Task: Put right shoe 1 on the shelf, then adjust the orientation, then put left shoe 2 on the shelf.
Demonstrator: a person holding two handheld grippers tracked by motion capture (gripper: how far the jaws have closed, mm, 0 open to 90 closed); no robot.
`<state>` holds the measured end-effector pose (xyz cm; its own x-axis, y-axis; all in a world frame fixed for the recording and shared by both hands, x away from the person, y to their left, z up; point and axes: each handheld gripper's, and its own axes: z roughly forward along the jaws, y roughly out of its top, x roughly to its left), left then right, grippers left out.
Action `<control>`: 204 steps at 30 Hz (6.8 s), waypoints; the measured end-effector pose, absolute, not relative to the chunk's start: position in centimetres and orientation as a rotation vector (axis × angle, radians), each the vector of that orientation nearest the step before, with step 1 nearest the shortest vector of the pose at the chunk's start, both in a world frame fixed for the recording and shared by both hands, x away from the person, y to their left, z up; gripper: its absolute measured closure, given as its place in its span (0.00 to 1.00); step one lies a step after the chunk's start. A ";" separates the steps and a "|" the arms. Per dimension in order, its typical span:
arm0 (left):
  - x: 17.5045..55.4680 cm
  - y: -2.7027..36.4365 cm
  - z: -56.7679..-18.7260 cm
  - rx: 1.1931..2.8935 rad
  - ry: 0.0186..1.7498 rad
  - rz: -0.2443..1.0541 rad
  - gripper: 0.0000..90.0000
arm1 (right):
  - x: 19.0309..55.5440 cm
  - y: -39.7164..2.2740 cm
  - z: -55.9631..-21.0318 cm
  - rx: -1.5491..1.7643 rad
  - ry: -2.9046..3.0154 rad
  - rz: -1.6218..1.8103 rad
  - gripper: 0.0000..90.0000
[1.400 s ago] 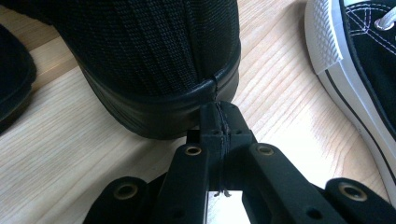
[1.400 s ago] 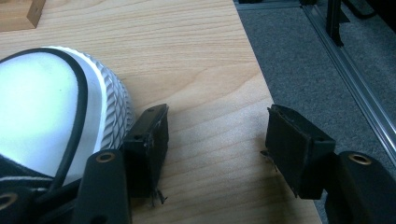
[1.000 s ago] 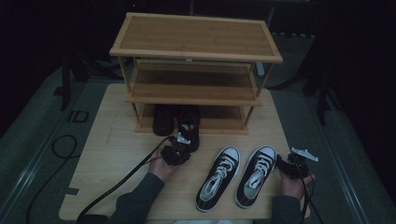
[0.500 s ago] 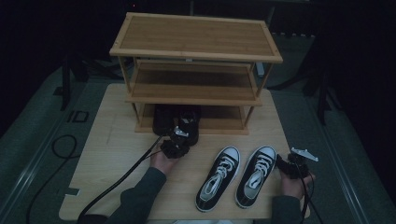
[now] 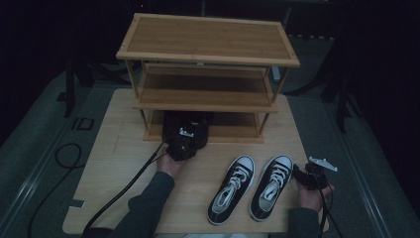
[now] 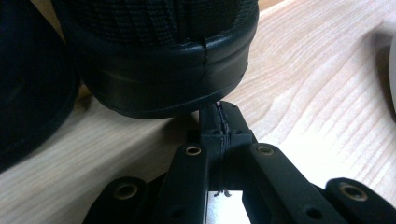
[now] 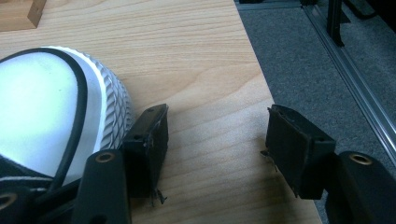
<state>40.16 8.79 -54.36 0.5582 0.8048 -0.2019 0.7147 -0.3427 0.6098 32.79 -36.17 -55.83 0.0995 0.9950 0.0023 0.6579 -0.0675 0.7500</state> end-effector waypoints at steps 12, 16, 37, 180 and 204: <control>41.4 8.9 -54.6 2.112 1.232 0.187 0.99 | 32.8 -36.2 -55.8 1.790 1.619 0.733 0.43; 41.5 9.0 -54.7 2.111 1.231 0.195 0.97 | 32.8 -36.2 -55.8 1.790 1.620 0.734 0.43; 36.9 11.2 -53.8 2.157 1.057 0.298 0.67 | 32.8 -36.2 -55.8 1.790 1.620 0.734 0.43; 34.1 16.7 -54.7 2.073 1.245 0.347 0.61 | 28.4 -30.9 -46.2 1.437 2.170 0.970 0.81; 34.1 16.6 -54.8 2.078 1.248 0.341 0.61 | 27.9 -29.4 -48.3 1.471 2.330 0.654 0.90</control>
<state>34.13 16.61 -54.82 0.5062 0.8544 -0.1170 0.6764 -0.3092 0.6685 27.91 -29.38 -48.26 -0.4257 0.9047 -0.0164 0.7640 0.3691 0.5293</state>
